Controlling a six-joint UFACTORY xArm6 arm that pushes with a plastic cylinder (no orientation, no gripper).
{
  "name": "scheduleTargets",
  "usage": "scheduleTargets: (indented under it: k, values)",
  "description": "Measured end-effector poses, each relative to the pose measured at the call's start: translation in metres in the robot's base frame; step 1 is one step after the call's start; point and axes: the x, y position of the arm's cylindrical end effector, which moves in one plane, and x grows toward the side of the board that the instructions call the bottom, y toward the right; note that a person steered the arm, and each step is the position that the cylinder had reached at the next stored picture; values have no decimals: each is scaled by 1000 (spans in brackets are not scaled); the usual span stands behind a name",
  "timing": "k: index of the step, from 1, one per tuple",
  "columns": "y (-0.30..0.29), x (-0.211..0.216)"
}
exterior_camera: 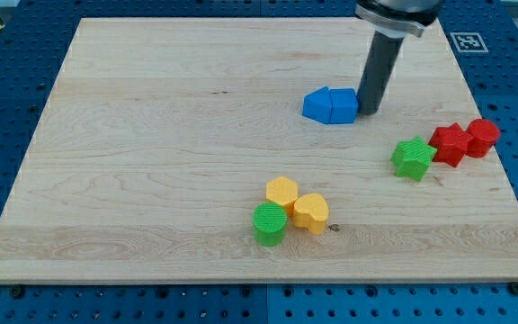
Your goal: Move the blue cube along with the blue triangle towards the bottom center
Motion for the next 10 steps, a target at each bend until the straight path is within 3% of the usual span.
scheduleTargets:
  k: [1,3,7,10]
  values:
    - [-11,-24]
    - [-51,-19]
    - [-113,39]
    - [-120,77]
